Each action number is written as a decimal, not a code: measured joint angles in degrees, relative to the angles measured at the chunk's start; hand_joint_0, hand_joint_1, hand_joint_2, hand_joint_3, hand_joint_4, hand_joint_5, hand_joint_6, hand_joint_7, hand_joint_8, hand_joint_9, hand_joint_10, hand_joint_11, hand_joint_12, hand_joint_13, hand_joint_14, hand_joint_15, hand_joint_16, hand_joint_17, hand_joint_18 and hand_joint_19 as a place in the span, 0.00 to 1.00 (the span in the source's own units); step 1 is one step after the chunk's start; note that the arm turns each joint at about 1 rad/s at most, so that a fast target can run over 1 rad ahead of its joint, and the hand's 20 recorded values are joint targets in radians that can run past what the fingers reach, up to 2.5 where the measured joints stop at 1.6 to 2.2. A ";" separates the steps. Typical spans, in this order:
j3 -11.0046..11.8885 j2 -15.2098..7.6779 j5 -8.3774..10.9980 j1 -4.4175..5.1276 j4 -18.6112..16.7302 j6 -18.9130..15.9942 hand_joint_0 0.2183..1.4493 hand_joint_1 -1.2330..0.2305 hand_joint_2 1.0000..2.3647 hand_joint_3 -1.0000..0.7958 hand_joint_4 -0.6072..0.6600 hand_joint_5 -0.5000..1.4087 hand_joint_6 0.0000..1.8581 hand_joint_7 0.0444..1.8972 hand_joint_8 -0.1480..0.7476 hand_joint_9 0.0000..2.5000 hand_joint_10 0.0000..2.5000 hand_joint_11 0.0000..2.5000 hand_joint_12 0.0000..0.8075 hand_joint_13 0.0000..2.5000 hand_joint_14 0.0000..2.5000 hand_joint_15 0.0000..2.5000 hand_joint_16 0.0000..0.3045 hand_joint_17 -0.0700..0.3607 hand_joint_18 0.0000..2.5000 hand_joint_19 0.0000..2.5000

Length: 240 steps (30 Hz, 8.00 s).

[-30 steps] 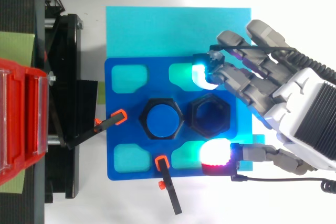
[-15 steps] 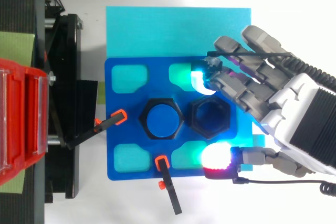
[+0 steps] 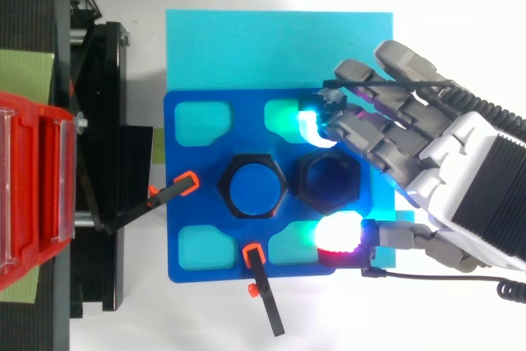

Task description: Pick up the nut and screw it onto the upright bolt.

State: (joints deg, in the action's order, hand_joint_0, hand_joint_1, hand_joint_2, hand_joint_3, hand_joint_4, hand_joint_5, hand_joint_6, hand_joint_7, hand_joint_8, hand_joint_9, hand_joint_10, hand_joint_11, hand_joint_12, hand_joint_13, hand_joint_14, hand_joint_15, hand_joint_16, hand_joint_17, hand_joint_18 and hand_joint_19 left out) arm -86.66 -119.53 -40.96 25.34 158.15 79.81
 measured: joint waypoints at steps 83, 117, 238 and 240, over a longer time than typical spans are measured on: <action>12.94 -1.45 -20.34 -7.33 6.63 -1.80 0.30 0.49 0.01 0.37 0.66 0.16 0.46 0.54 0.48 0.24 0.00 0.02 0.33 0.18 0.00 0.00 0.08 0.29 0.07 0.00; 12.04 -1.48 -23.08 -9.14 6.83 -1.67 0.30 0.49 0.01 0.36 0.66 0.16 0.46 0.54 0.48 0.25 0.00 0.03 0.32 0.18 0.00 0.00 0.08 0.29 0.07 0.00; 12.04 -1.41 -28.35 -11.49 9.03 -1.81 0.15 0.45 0.00 0.28 0.74 0.17 0.27 0.56 0.49 0.23 0.00 0.01 0.41 0.18 0.00 0.00 0.12 0.36 0.08 0.00; 12.04 -1.41 -28.37 -11.55 9.07 -1.80 0.15 0.45 0.00 0.28 0.74 0.17 0.27 0.54 0.49 0.23 0.00 0.01 0.41 0.18 0.00 0.00 0.13 0.37 0.08 0.00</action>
State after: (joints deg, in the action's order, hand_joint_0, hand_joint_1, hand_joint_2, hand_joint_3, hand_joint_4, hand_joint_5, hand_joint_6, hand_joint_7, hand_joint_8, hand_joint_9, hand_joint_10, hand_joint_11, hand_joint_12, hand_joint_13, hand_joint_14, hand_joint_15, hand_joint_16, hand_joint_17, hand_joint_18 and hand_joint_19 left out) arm -74.62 -120.94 -69.33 13.80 167.22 78.00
